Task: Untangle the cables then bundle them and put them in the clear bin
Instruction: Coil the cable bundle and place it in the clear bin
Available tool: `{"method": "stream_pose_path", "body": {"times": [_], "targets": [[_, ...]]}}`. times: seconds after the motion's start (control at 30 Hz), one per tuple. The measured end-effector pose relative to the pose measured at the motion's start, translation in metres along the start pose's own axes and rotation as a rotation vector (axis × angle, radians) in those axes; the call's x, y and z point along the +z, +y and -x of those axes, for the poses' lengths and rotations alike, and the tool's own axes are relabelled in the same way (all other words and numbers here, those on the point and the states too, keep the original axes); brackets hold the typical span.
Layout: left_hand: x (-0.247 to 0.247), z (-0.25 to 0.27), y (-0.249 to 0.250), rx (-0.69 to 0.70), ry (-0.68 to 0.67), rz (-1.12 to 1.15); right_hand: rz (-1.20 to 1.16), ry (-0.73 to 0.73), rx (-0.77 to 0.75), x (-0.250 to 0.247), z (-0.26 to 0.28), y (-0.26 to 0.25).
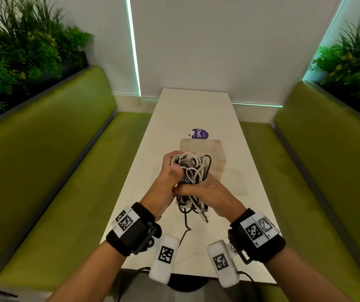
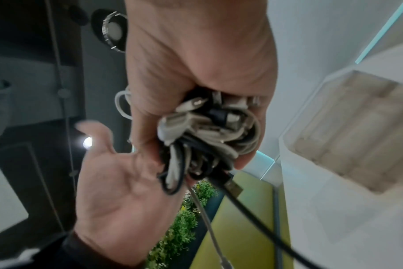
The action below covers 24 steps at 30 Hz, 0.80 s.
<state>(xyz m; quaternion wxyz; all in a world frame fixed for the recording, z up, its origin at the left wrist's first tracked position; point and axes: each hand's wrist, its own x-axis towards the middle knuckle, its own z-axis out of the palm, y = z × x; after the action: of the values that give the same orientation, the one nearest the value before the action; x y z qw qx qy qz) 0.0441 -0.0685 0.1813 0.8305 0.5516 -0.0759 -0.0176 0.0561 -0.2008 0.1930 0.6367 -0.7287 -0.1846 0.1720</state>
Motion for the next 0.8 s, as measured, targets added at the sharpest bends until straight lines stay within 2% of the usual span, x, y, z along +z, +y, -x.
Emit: {"method": "stream_pose_path", "body": {"times": [0.07,0.2,0.27,0.43,0.57,0.7,0.8], "targets": [[-0.003,-0.001,-0.004,0.014,-0.015,-0.149,0.036,0.018,0.014,0.002,0.000,0.001],[0.004,-0.005,0.002,0.082,0.167,-0.174,0.150,-0.021,0.023,0.008,-0.003,-0.008],[0.006,-0.004,0.003,0.110,0.214,-0.186,0.149,-0.064,0.023,0.007,-0.003,-0.012],[0.007,-0.004,0.005,0.131,0.160,-0.246,0.071,-0.096,0.027,0.004,0.003,-0.014],[0.010,-0.004,0.005,0.110,0.170,-0.174,0.067,-0.074,-0.007,0.003,0.001,-0.011],[-0.002,-0.007,0.000,0.066,0.012,-0.155,0.032,-0.027,-0.054,-0.006,-0.002,-0.009],[-0.014,0.000,-0.016,-0.090,-0.164,-0.225,-0.036,0.029,-0.089,-0.018,-0.005,-0.014]]}}
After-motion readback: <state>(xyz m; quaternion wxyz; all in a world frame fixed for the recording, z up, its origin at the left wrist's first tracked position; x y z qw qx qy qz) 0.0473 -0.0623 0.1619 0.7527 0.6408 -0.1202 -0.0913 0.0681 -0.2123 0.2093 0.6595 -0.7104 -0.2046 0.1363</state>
